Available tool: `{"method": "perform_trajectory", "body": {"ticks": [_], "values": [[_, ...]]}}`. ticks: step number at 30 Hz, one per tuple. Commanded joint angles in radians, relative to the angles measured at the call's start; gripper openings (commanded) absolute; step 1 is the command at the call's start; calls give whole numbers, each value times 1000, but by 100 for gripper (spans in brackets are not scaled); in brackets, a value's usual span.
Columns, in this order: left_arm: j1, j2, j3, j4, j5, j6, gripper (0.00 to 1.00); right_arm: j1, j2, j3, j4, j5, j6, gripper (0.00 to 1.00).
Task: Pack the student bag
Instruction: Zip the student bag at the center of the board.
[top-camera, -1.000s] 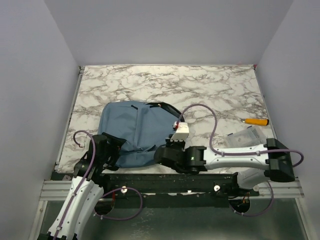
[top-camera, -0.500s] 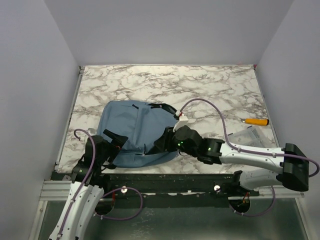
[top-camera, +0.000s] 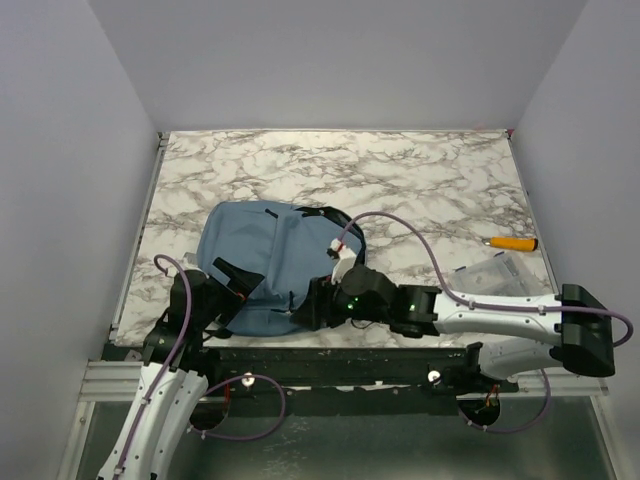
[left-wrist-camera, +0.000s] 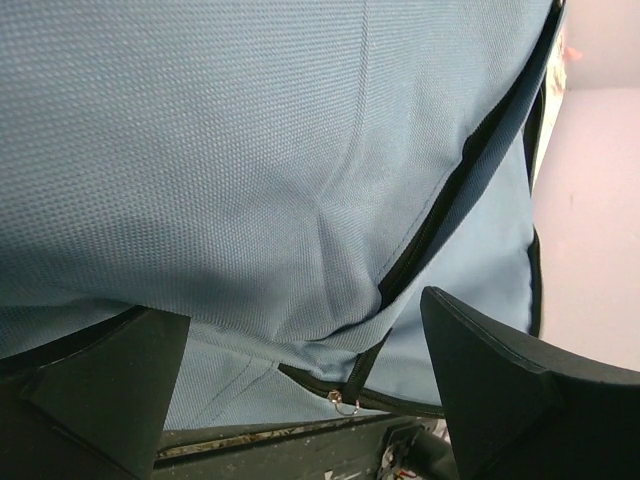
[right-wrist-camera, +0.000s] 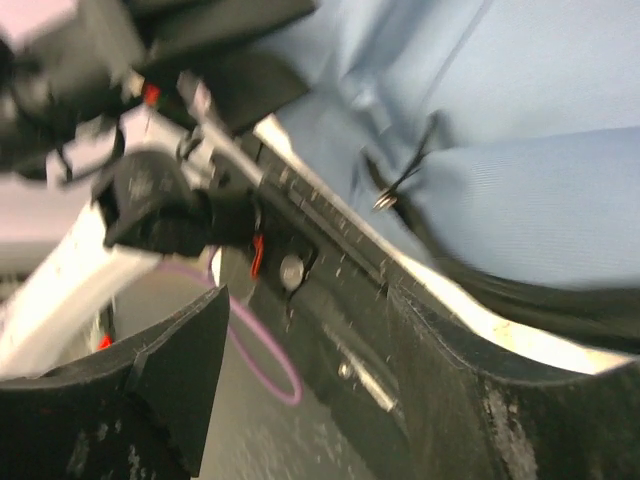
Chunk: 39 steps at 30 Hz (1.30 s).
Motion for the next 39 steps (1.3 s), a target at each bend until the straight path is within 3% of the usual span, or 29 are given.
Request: {"method": "perform_trajectory", "body": {"ticks": [1, 4, 10, 12, 14, 21, 26, 28, 31, 35, 39], "values": [[6, 7, 2, 38, 88, 29, 98, 70, 63, 45, 44, -146, -44, 70], [6, -2, 5, 33, 110, 28, 98, 70, 97, 80, 43, -118, -32, 70], [6, -26, -5, 11, 141, 7, 98, 69, 219, 209, -188, 219, 96, 62], [6, -32, -8, 6, 152, 5, 99, 70, 260, 239, -206, 257, 99, 45], [6, -35, -6, 2, 162, 8, 98, 69, 294, 275, -242, 289, 108, 38], [6, 1, 35, -83, 154, -14, 98, 69, 394, 327, -295, 300, 129, 40], [6, 87, 85, -222, 121, -38, 97, 70, 450, 328, -232, 288, 105, 41], [6, 90, 76, -243, 105, -62, 96, 70, 476, 345, -228, 309, 90, 32], [6, 77, 31, -228, 68, -122, 95, 69, 497, 369, -255, 349, 76, 1], [6, 98, -16, -148, 30, -155, 95, 73, 459, 351, -260, 392, 40, 1], [7, 146, -28, -123, -59, -155, 97, 79, 428, 363, -398, 544, 137, 1]]}}
